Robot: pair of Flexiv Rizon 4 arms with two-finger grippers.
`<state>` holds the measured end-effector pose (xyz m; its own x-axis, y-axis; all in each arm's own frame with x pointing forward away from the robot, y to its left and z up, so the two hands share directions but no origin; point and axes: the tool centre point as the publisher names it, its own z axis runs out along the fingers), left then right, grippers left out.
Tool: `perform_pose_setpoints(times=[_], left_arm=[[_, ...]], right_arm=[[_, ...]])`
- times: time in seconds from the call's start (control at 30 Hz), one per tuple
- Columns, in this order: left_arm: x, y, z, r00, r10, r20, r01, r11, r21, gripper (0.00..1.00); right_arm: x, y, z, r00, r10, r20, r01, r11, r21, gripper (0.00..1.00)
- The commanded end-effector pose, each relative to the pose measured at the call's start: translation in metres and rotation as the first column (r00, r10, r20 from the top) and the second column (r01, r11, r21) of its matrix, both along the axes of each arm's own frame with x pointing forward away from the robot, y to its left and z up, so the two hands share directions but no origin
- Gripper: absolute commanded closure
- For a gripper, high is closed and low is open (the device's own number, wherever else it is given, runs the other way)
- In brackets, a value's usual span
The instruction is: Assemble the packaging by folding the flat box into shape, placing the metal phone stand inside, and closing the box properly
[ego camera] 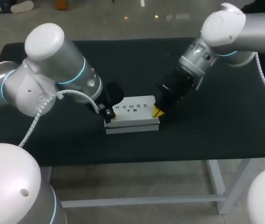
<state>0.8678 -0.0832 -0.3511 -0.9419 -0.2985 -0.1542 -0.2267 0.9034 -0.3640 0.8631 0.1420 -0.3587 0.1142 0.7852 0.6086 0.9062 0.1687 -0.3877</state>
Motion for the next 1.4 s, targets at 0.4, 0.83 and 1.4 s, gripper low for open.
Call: perform_pose_setpoints(times=[0.4, 0.83, 1.4], left_arm=[[-0.004, 0.000, -0.015, 1.000, 0.025, -0.012, -0.024, 1.000, 0.015, 1.00], [-0.003, 0.007, -0.032, 0.999, 0.034, -0.041, -0.035, 0.999, -0.011, 1.00], [-0.015, 0.010, -0.014, 1.000, 0.021, 0.015, -0.020, 1.000, -0.021, 1.00]], right_arm=[[0.003, 0.002, -0.010, 1.000, 0.005, -0.018, -0.005, 1.000, -0.005, 1.00], [0.004, 0.001, -0.026, 0.998, -0.001, -0.058, 0.001, 1.000, 0.003, 1.00], [0.000, 0.000, 0.000, 1.000, 0.000, 0.009, -0.001, 1.000, 0.015, 1.00]])
